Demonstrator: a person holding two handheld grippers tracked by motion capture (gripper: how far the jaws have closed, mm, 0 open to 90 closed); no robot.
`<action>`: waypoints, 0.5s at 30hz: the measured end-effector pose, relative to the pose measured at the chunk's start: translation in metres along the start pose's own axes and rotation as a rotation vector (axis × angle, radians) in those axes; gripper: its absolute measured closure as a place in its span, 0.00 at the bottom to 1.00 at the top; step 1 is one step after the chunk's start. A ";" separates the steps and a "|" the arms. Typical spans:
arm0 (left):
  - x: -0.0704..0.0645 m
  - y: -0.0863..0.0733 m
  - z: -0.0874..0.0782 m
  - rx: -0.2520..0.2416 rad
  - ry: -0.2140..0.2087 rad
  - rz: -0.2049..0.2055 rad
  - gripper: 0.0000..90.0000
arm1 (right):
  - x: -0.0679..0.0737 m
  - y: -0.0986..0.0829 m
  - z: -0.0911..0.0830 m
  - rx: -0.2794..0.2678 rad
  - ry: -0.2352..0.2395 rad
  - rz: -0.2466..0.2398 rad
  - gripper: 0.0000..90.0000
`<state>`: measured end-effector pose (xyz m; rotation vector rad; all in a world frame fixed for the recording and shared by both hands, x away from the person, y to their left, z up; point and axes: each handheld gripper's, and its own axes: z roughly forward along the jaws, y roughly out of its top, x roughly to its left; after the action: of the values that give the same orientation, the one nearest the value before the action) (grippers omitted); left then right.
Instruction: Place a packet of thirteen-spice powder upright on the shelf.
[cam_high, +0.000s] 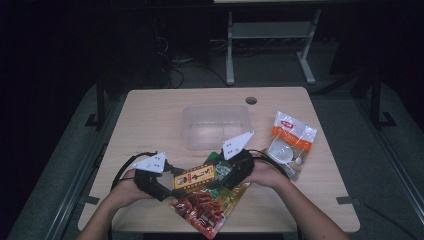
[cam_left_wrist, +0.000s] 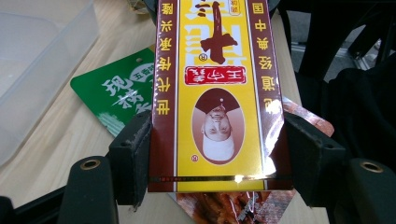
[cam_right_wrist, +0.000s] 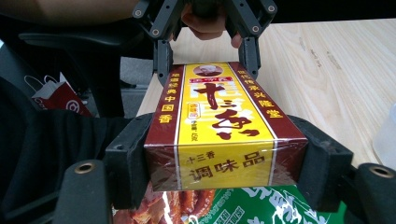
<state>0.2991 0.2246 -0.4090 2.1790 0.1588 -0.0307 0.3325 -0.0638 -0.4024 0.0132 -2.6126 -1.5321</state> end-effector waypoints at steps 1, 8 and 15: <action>0.000 0.000 0.000 -0.004 -0.004 -0.006 0.36 | 0.000 0.000 0.000 -0.001 0.001 -0.006 0.34; 0.003 -0.003 0.003 -0.017 -0.031 -0.019 0.35 | 0.003 0.002 -0.002 0.005 0.005 0.016 0.35; 0.003 -0.005 0.000 0.005 0.030 -0.045 0.23 | 0.002 0.002 -0.005 0.030 -0.037 0.026 0.36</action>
<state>0.3018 0.2283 -0.4134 2.1817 0.2255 -0.0241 0.3310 -0.0671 -0.3986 -0.0477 -2.6530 -1.4994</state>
